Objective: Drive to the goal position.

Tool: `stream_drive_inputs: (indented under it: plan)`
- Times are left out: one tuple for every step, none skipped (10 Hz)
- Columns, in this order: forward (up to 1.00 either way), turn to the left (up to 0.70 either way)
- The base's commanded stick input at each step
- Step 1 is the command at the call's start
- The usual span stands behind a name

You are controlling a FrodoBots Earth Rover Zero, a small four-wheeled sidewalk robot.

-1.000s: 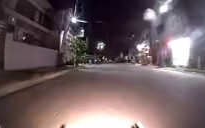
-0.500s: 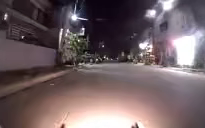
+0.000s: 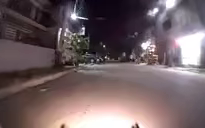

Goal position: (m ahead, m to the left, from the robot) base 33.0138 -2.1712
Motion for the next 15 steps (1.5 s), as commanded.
stream_drive_inputs:
  plan:
    - [0.85,0.00]
    - [0.85,0.00]
    - [0.85,0.00]
    - [0.85,0.00]
    - [0.85,0.00]
    - [0.85,-0.04]
    - [0.85,-0.21]
    - [0.85,-0.18]
    - [0.85,0.00]
    - [0.85,0.00]
    - [0.85,0.00]
    - [0.85,0.00]
    - [0.85,0.00]
    - [0.85,0.00]
    - [0.85,0.00]
